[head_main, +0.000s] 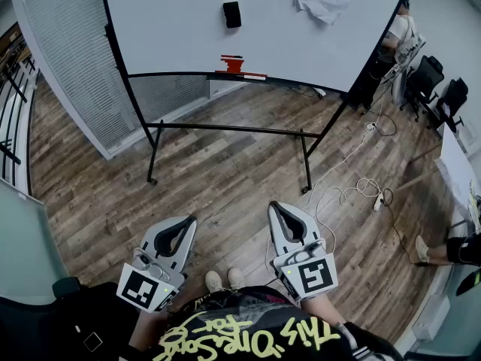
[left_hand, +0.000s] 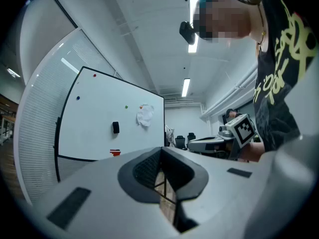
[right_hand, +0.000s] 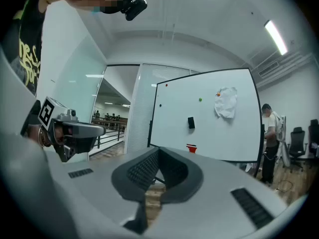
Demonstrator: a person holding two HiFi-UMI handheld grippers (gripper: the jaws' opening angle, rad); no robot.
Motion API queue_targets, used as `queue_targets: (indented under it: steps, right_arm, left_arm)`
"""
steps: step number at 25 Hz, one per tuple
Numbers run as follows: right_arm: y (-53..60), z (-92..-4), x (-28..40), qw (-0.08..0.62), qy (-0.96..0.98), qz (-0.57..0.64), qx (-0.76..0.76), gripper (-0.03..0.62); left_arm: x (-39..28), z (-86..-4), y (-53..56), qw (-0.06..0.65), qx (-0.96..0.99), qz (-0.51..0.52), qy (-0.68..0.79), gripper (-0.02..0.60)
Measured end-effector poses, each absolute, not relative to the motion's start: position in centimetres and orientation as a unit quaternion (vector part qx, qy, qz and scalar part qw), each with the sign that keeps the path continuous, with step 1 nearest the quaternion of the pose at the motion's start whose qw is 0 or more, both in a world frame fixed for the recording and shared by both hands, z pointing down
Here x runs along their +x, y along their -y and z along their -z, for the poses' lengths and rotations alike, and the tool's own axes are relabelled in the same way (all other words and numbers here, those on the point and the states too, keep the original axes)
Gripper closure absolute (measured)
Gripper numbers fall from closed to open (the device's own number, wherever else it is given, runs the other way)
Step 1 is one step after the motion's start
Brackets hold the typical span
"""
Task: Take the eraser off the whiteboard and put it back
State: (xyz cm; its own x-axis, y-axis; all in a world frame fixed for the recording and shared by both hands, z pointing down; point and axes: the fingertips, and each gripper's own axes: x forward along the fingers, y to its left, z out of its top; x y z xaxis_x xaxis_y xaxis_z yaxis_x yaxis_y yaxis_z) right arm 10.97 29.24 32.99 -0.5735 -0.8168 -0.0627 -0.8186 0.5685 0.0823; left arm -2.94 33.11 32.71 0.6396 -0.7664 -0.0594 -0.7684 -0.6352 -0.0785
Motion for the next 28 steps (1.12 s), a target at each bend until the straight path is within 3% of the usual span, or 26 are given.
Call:
queue_targets:
  steps: [28]
  right_arm:
    - [-31.4, -35.1, 10.0, 0.011, -0.868, -0.014, -0.496, 0.583]
  left_arm:
    - [-5.7, -34.1, -34.6, 0.033, -0.909, -0.006, -0.414, 0.574]
